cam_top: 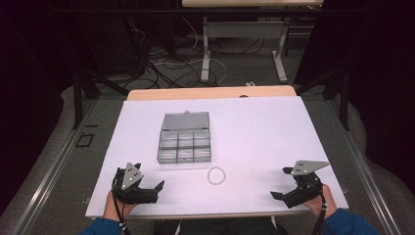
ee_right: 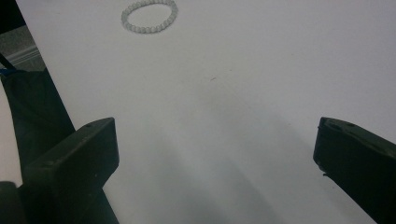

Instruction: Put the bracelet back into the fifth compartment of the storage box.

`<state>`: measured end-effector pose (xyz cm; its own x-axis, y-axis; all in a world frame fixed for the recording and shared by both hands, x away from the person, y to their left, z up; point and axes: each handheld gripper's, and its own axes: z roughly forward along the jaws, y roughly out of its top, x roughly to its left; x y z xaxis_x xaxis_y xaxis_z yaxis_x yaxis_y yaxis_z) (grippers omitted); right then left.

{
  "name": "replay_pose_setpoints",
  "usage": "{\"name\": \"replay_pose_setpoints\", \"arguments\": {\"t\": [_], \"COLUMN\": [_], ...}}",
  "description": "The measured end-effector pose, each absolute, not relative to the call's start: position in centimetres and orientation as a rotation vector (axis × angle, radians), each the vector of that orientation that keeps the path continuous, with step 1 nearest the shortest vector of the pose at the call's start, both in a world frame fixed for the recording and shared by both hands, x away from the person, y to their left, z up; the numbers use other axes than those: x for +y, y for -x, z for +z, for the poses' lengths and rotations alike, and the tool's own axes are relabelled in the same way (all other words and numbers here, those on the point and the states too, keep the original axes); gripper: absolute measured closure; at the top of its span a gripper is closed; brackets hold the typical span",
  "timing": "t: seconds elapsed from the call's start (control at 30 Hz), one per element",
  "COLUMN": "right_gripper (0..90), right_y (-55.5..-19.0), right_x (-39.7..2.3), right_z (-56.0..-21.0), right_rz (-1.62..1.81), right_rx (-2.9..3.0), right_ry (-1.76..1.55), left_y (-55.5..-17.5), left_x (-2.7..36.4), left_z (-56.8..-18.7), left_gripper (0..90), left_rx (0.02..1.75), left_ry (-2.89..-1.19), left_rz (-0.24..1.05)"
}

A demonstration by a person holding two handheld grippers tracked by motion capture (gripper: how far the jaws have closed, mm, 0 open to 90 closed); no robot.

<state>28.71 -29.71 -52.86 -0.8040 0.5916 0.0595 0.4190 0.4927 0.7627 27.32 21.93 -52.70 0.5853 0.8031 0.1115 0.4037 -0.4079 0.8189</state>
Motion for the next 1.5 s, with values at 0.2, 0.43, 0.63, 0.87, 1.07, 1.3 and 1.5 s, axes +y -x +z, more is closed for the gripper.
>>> {"name": "replay_pose_setpoints", "arguments": {"t": [0.2,0.43,0.63,0.87,1.07,1.3,1.5], "right_gripper": [0.0,0.0,0.0,0.0,0.0,0.0,0.0], "right_y": [-28.5,-28.6,-28.6,-28.6,-28.4,-28.4,-28.3], "right_x": [-29.6,-29.8,-29.6,-29.5,-29.4,-29.2,-29.3], "right_z": [-52.8,-52.8,-52.8,-52.9,-52.8,-52.9,-52.8], "right_rz": [1.208,1.205,1.203,1.193,1.188,1.19,1.184], "right_rx": [2.51,2.508,2.505,2.53,2.532,2.521,2.528], "right_ry": [-0.876,-0.882,-0.884,-0.879,-0.87,-0.869,-0.877], "left_y": [-27.3,-27.4,-27.6,-27.9,-28.1,-28.4,-29.1], "left_x": [21.7,21.0,19.6,18.4,17.9,16.9,16.0], "left_z": [-52.8,-52.8,-52.8,-52.7,-52.4,-52.5,-52.3], "left_gripper": [0.3,0.3,0.3,0.2,0.2,0.2,0.2], "left_rx": [0.957,0.938,0.895,0.872,0.875,0.868,0.85], "left_ry": [-2.05,-2.063,-2.097,-2.111,-2.081,-2.083,-2.087], "left_rz": [0.644,0.648,0.653,0.646,0.654,0.635,0.634]}}
